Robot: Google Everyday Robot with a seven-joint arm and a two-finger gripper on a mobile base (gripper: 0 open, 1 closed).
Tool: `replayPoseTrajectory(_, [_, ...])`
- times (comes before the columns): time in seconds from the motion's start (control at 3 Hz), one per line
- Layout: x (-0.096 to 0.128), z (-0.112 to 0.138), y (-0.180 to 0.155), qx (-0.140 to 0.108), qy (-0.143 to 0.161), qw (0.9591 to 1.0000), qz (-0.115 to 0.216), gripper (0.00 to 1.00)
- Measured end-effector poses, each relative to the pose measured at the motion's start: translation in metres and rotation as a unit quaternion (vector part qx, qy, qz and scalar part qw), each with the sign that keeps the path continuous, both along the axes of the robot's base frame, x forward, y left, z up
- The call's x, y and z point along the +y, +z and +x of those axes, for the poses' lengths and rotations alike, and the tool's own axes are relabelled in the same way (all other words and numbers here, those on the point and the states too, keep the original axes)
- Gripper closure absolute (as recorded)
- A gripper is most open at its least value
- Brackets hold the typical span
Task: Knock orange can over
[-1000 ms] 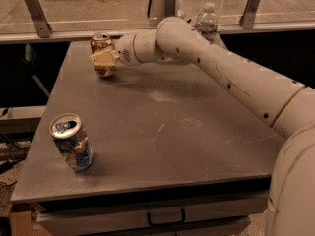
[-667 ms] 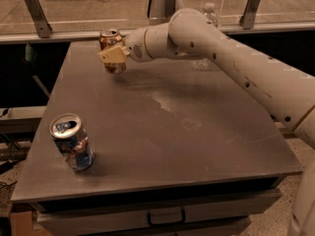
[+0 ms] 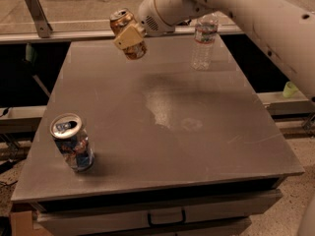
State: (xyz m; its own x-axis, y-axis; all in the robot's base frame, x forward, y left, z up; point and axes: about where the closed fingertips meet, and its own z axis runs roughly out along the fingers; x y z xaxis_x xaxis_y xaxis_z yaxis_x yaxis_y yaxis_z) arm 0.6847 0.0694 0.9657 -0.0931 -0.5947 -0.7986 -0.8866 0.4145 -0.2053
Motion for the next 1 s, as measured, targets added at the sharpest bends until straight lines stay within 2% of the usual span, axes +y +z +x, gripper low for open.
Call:
replayPoseTrajectory(0.33, [-0.008, -0.004, 0.004, 0.001, 0.014, 0.9943, -0.106, 1.00])
replayPoseTrajectory(0.67, [-0.009, -0.017, -0.010, 0.020, 0.045, 0.9784, -0.201, 1.00])
replayPoseTrajectory(1.0, [-0.006, -0.040, -0.036, 0.056, 0.091, 0.9521, -0.287, 1.00])
